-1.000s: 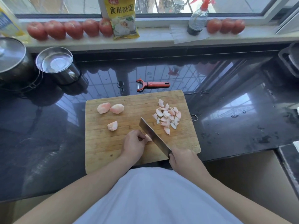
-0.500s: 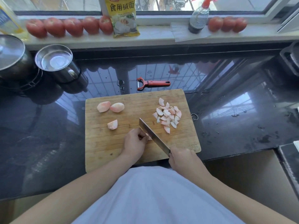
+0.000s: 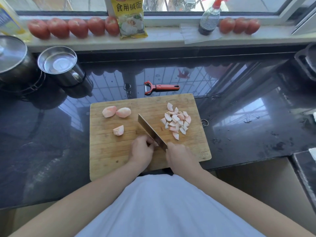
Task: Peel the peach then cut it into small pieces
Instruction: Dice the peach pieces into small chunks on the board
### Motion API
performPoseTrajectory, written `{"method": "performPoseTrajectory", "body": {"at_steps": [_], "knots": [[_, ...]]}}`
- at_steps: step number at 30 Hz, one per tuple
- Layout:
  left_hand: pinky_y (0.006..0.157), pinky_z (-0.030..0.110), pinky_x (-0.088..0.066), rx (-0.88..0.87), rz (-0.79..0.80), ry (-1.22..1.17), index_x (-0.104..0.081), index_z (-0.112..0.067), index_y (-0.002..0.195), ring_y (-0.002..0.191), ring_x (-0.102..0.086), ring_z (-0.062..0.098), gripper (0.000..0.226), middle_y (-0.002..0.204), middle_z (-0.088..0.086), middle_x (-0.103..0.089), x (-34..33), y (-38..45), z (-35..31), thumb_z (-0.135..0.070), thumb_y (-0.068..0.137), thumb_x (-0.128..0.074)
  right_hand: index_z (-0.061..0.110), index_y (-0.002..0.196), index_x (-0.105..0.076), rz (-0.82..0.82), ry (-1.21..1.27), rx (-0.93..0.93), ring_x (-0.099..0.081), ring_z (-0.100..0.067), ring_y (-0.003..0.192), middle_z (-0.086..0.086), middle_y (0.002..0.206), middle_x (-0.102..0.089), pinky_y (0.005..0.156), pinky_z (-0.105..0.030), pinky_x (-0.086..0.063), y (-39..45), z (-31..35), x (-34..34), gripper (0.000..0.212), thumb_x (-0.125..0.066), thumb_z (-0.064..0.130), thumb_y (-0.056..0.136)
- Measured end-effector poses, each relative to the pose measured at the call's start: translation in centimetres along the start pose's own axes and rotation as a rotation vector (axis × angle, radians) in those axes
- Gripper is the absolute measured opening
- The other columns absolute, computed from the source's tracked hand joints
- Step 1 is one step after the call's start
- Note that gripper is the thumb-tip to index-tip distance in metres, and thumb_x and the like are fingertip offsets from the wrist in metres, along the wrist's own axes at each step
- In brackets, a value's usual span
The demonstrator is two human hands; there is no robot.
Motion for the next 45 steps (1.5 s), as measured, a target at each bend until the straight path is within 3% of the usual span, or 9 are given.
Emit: {"method": "performPoseTrajectory", "body": {"at_steps": [6, 10, 15, 20, 29, 32, 35, 38, 45], "knots": [[0.070, 0.026, -0.040, -0.013, 0.012, -0.002, -0.061, -0.028, 0.072, 0.089, -0.062, 0.016, 0.027, 0.090, -0.005, -0.069, 0.2, -0.2, 0.0, -0.016, 0.092, -0.075, 0.011, 0.079, -0.051, -0.124, 0.248, -0.014, -0.057, -0.030, 0.065, -0.008, 0.071, -0.062, 0.062, -0.048, -0.049, -2.3, -2.4, 1.7, 0.023, -0.050, 0.019, 0.101], [0.066, 0.015, -0.034, -0.026, 0.014, 0.011, -0.061, -0.028, 0.072, 0.088, -0.058, 0.012, 0.026, 0.095, -0.006, -0.065, 0.3, -0.2, -0.2, -0.019, 0.091, -0.077, 0.014, 0.072, -0.046, -0.207, 0.302, -0.103, -0.058, -0.030, 0.057, -0.006, 0.061, -0.058, 0.057, -0.048, -0.049, -3.6, -4.8, 3.2, 0.028, -0.051, 0.016, 0.099], [0.064, 0.015, -0.033, -0.029, 0.016, 0.019, -0.062, -0.028, 0.078, 0.086, -0.056, 0.006, 0.021, 0.094, -0.008, -0.064, 0.4, -0.4, -0.4, -0.024, 0.094, -0.074, 0.014, 0.074, -0.047, -0.089, 0.197, -0.132, -0.060, -0.030, 0.064, -0.007, 0.068, -0.061, 0.060, -0.043, -0.050, -3.6, -4.7, 2.3, 0.028, -0.048, 0.020, 0.101], [0.064, 0.022, -0.039, 0.003, 0.014, -0.022, -0.063, -0.027, 0.086, 0.089, -0.060, 0.014, 0.012, 0.094, -0.007, -0.066, 0.3, -0.4, -0.4, -0.030, 0.093, -0.072, 0.015, 0.078, -0.041, -0.004, 0.091, -0.071, -0.050, -0.031, 0.067, -0.006, 0.072, -0.053, 0.060, -0.034, -0.034, -3.0, -3.1, 0.9, 0.026, -0.045, 0.021, 0.103], [0.062, 0.024, -0.035, 0.143, 0.051, 0.075, -0.059, -0.030, 0.080, 0.090, -0.056, 0.017, 0.020, 0.094, -0.004, -0.064, -0.4, 0.1, -0.9, -0.026, 0.099, -0.062, 0.015, 0.081, -0.047, 0.024, 0.062, -0.065, -0.062, -0.030, 0.071, -0.010, 0.078, -0.064, 0.064, -0.038, -0.049, -2.2, -2.6, 0.3, 0.023, -0.044, 0.021, 0.103], [0.069, 0.029, -0.038, 0.183, 0.048, 0.099, -0.059, -0.029, 0.078, 0.084, -0.056, 0.017, 0.023, 0.084, -0.007, -0.062, -0.5, 0.5, -0.6, -0.024, 0.100, -0.062, 0.016, 0.079, -0.045, 0.033, 0.067, -0.061, -0.061, -0.031, 0.070, -0.008, 0.075, -0.061, 0.064, -0.038, -0.047, -2.1, -2.6, 0.1, 0.025, -0.045, 0.022, 0.103], [0.068, 0.028, -0.038, 0.196, 0.061, 0.065, -0.062, -0.028, 0.077, 0.071, -0.050, 0.006, 0.025, 0.074, -0.014, -0.058, -0.7, 0.6, -0.3, -0.023, 0.102, -0.061, 0.016, 0.079, -0.044, 0.035, 0.091, -0.058, -0.058, -0.029, 0.068, -0.004, 0.072, -0.055, 0.060, -0.036, -0.042, -2.1, -2.6, 0.2, 0.025, -0.045, 0.022, 0.103], [0.068, 0.028, -0.039, 0.193, 0.087, 0.054, -0.070, -0.024, 0.083, 0.075, -0.056, 0.006, 0.022, 0.072, -0.015, -0.061, -0.9, 0.5, -0.3, -0.022, 0.103, -0.059, 0.016, 0.075, -0.043, 0.015, 0.164, -0.095, -0.058, -0.031, 0.067, -0.007, 0.071, -0.059, 0.059, -0.039, -0.044, -2.4, -3.2, 0.6, 0.028, -0.046, 0.021, 0.102], [0.058, 0.023, -0.035, 0.214, 0.082, 0.107, -0.074, -0.021, 0.098, 0.083, -0.055, 0.013, 0.016, 0.096, -0.002, -0.067, -1.1, 1.0, -0.1, -0.022, 0.103, -0.059, 0.021, 0.071, -0.040, 0.016, 0.188, -0.137, -0.058, -0.024, 0.067, -0.004, 0.072, -0.059, 0.058, -0.037, -0.044, -3.2, -3.6, 1.2, 0.033, -0.048, 0.023, 0.102]]}}
Point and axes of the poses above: each hand's wrist, its own y-axis towards the middle knuckle, its own x-axis out of the back of the hand, z = x × y, the point moved 10 cm from there along y, towards the middle knuckle
